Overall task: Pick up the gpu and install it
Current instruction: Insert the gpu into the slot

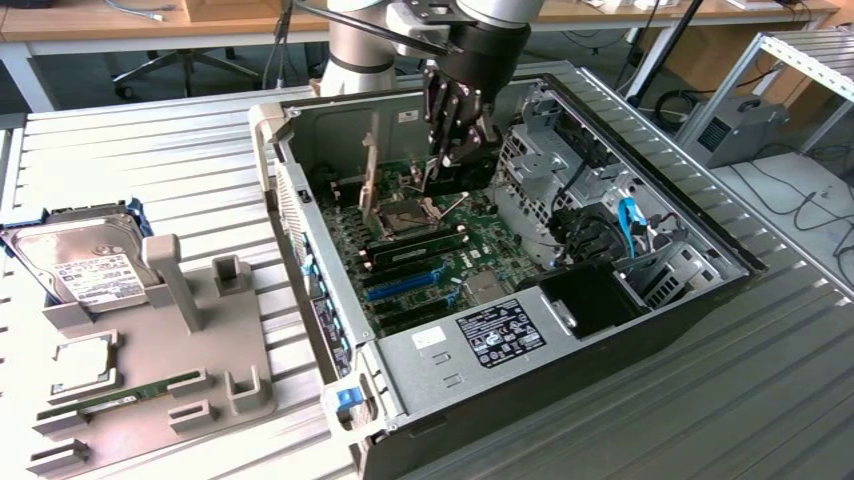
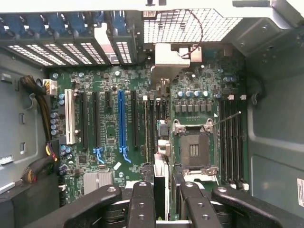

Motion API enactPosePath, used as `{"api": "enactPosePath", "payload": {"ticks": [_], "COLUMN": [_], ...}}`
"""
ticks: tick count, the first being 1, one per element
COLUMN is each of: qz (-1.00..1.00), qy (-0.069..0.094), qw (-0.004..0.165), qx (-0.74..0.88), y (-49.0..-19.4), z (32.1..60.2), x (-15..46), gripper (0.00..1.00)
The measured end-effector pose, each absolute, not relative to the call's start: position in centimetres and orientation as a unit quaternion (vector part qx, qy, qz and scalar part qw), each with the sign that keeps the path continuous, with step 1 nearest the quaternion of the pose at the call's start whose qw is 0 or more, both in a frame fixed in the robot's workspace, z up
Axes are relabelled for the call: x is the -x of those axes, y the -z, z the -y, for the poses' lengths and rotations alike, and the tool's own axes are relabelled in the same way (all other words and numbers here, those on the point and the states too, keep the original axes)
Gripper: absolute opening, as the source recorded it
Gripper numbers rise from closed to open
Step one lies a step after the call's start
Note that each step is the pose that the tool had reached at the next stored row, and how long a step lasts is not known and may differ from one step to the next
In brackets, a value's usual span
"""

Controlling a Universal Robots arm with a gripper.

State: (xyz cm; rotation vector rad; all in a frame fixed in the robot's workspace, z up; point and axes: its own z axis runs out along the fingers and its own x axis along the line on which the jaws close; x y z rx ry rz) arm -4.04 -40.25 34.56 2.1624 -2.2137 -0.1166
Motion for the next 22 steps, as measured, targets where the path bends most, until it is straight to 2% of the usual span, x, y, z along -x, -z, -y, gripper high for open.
{"api": "enactPosePath", "payload": {"ticks": [22], "qz": [0.672], "qy": [0.036], "qw": [0.025], "qx": [-0.740], "y": [-34.56], "z": [40.24], "x": [4.04], "gripper": [0.26]}}
